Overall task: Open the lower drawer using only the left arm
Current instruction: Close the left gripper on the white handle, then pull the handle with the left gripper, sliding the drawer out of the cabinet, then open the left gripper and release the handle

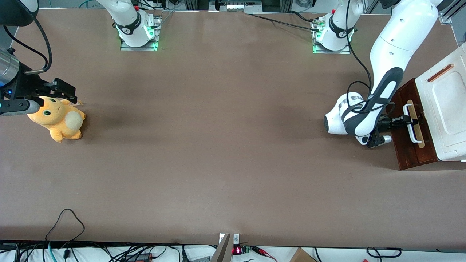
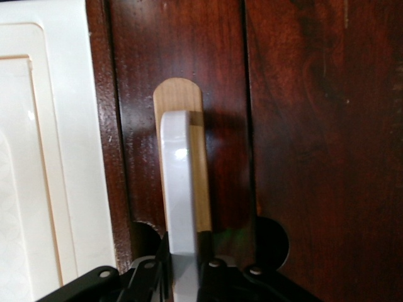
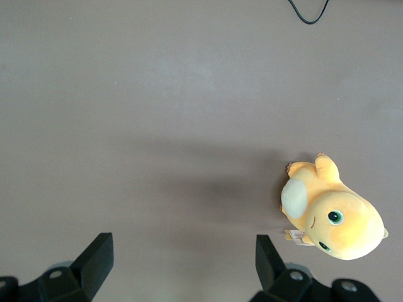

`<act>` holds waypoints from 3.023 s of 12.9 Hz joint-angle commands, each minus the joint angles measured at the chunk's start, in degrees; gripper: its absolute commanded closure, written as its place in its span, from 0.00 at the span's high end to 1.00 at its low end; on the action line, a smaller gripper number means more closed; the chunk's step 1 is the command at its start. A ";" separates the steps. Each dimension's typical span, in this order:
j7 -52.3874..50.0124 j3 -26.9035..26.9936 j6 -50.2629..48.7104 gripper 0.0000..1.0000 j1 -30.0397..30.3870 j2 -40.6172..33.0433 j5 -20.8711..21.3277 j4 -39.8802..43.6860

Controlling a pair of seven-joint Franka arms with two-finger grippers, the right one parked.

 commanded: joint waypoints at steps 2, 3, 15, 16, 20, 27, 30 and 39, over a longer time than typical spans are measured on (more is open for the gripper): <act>1.70 -0.09 -0.17 0.06 0.54 0.74 1.63 1.03; 1.70 -0.09 -0.17 0.05 0.54 0.74 1.63 1.03; 1.44 -8.52 -6.32 0.01 -6.92 0.48 0.49 3.40; 1.44 -9.48 -7.10 0.02 -7.89 0.57 0.40 3.49; 1.35 -9.76 -7.29 0.08 -8.42 0.57 -0.48 3.40; 1.70 -9.05 -6.32 1.00 -7.63 0.48 -0.66 3.40; 1.70 -9.14 -3.96 1.00 -7.72 0.13 -1.01 3.49; 11.09 -9.41 10.44 1.00 -5.80 -10.93 -24.78 10.24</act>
